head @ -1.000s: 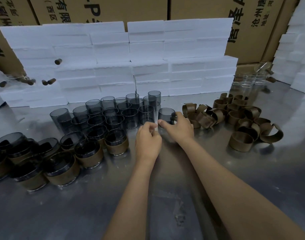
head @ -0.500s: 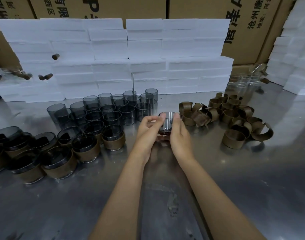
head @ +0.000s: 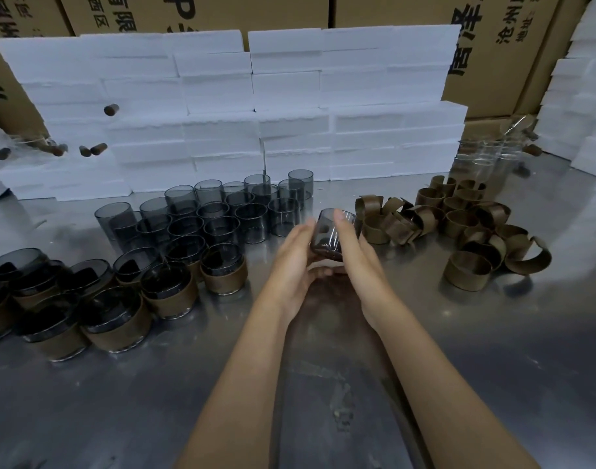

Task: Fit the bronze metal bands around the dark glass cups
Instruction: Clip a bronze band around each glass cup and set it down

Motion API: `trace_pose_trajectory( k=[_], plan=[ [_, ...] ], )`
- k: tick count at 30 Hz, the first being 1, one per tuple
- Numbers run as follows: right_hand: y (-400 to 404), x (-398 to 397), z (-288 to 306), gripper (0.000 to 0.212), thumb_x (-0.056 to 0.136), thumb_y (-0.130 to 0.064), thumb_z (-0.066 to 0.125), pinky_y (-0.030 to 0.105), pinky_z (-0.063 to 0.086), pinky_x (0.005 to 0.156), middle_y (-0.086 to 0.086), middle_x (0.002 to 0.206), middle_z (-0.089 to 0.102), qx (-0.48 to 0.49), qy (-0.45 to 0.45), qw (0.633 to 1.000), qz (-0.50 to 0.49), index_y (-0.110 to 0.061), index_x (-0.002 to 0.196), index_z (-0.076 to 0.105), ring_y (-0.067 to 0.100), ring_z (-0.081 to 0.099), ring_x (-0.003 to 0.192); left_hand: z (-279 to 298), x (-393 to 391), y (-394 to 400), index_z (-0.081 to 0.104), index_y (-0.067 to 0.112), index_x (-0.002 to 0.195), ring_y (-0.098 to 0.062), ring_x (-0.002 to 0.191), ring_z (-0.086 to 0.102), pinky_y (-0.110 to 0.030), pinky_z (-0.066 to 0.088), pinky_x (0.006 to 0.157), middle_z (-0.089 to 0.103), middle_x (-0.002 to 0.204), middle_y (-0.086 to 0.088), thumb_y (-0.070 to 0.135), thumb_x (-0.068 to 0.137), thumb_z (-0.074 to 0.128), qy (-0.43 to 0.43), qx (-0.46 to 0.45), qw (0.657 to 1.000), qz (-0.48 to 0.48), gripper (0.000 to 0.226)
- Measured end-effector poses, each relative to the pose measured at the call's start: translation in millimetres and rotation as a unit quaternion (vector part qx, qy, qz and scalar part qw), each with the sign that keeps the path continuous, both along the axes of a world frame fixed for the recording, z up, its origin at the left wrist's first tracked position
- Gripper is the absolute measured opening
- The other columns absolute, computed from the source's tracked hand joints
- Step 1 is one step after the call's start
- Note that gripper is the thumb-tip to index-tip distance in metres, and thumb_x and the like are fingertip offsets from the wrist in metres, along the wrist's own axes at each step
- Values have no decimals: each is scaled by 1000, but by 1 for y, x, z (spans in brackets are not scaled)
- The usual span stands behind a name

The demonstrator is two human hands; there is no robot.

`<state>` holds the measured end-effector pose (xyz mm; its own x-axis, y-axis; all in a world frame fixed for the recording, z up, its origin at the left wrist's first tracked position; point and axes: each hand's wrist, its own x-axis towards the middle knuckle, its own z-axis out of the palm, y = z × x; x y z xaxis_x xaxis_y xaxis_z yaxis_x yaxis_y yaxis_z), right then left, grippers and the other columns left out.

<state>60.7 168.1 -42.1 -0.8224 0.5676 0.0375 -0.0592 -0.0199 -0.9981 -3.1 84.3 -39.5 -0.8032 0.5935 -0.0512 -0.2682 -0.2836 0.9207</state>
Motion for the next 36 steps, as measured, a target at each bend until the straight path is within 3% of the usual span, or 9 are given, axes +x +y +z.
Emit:
trace_pose_trajectory(
  k=[5, 9, 13, 19, 22, 24, 28, 32, 36],
  plan=[
    [-1, -1, 1, 104, 63, -99, 28, 25, 44, 100, -10, 139, 63, 19, -34, 998, -50, -33, 137, 60, 4, 59, 123, 0, 3, 1, 71, 18, 108, -12, 65, 69, -22, 48, 60, 71, 72, 9, 59, 85, 70, 94, -82, 992, -2, 47],
    [2, -5, -5, 92, 90, -85, 17, 44, 35, 120, 3, 152, 54, 33, -41, 996, -73, -25, 149, 52, 19, 48, 142, -2, 4, 3, 75, 20, 100, -8, 60, 69, -15, 47, 48, 72, 71, 7, 45, 90, 74, 85, -59, 994, 22, 27],
    [4, -10, -10, 74, 102, -68, 17, 47, 42, 115, 6, 139, 65, 36, -40, 996, -75, -23, 141, 60, 24, 58, 132, -5, -1, 1, 72, 24, 107, -6, 75, 67, -21, 51, 65, 68, 96, 2, 35, 92, 74, 100, -17, 991, 82, 19],
    [5, -9, -12, 57, 110, -51, 24, 44, 46, 111, 3, 127, 70, 46, -20, 992, -117, -19, 133, 65, 20, 63, 123, -6, -2, -1, 67, 24, 104, -4, 61, 68, -17, 48, 48, 72, 85, 8, 28, 101, 63, 93, -17, 992, 77, 7],
    [5, -7, -10, 39, 111, -40, 34, 48, 55, 98, -2, 106, 72, 36, 9, 991, -128, -20, 115, 67, 18, 68, 104, -6, -4, -1, 62, 23, 111, -18, 82, 71, -22, 50, 52, 70, 109, -10, 29, 106, 53, 91, -36, 992, 73, 12],
    [5, -6, -8, 35, 107, -45, 44, 47, 60, 89, -7, 96, 73, 14, 21, 993, -117, -18, 110, 66, 12, 70, 94, -4, -4, -2, 59, 20, 113, -26, 86, 70, -25, 51, 53, 69, 113, -15, 30, 108, 47, 69, -35, 994, 76, 16],
    [3, -6, -7, 37, 93, -63, 59, 9, 51, 65, -29, 84, 74, 13, 9, 999, -28, -31, 111, 64, -12, 69, 78, 1, 1, 0, 71, 16, 121, -23, 94, 74, -37, 57, 81, 75, 115, -10, 55, 104, 44, 26, -23, 999, 20, 50],
    [2, -7, -12, 39, 83, -80, 58, 2, 41, 68, -42, 87, 67, 68, -20, 997, 0, -48, 105, 61, -31, 55, 82, 3, 6, -2, 77, 51, 103, -10, 101, 75, -25, 58, 74, 78, 110, 10, 87, 75, 55, 54, -66, 996, -8, 51],
    [2, -8, -13, 45, 87, -81, 47, 10, 41, 83, -41, 87, 61, 68, -22, 997, -32, -46, 114, 57, -28, 55, 84, 0, 5, 1, 72, 31, 126, -12, 109, 72, -31, 56, 90, 76, 118, 4, 80, 77, 64, 65, -73, 995, -6, 69]
  ],
)
